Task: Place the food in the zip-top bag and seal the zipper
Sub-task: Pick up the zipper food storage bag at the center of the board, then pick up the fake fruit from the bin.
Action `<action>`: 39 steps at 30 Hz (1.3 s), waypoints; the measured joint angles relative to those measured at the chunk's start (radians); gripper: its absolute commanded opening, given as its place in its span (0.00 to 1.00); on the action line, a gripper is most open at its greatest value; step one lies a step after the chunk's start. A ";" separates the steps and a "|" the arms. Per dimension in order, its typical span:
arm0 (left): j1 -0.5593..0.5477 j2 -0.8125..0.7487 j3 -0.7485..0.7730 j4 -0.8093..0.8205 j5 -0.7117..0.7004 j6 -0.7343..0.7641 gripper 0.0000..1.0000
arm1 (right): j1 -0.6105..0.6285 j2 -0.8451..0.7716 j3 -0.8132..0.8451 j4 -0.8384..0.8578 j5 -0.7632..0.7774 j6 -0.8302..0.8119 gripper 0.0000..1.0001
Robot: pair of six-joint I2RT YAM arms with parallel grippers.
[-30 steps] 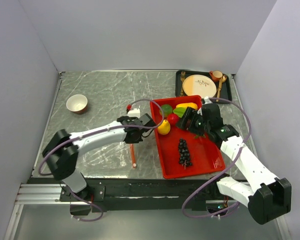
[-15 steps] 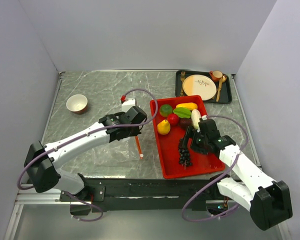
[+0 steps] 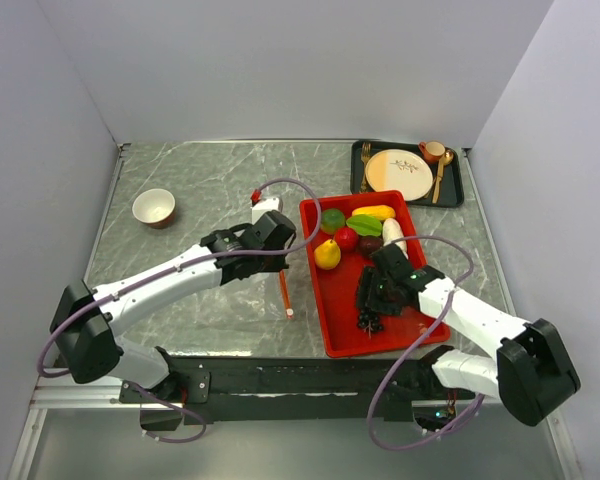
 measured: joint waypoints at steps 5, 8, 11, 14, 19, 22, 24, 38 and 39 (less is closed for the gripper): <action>0.000 -0.015 -0.015 0.004 0.018 0.006 0.01 | 0.010 0.017 0.016 -0.006 0.042 0.013 0.14; 0.001 -0.024 -0.016 0.008 0.024 0.014 0.01 | 0.011 -0.004 0.034 -0.006 0.047 0.007 0.11; 0.001 -0.032 -0.016 0.009 0.026 0.025 0.01 | 0.011 -0.064 0.062 -0.010 0.039 -0.003 0.10; 0.003 -0.035 -0.016 0.009 0.025 0.030 0.01 | 0.011 -0.127 0.110 -0.008 0.019 -0.013 0.07; 0.008 -0.046 -0.016 0.009 0.025 0.030 0.01 | 0.011 -0.166 0.190 0.012 -0.037 -0.024 0.04; 0.012 -0.062 -0.016 0.010 0.025 0.029 0.01 | 0.011 -0.173 0.203 0.028 -0.067 -0.025 0.03; 0.015 -0.075 -0.016 0.011 0.025 0.029 0.01 | 0.011 -0.175 0.210 0.039 -0.096 -0.024 0.03; 0.025 -0.116 -0.040 0.073 0.072 0.035 0.01 | 0.011 -0.115 0.293 0.269 -0.357 -0.016 0.02; 0.025 -0.118 -0.043 0.082 0.077 0.037 0.01 | 0.011 -0.106 0.296 0.281 -0.374 -0.017 0.02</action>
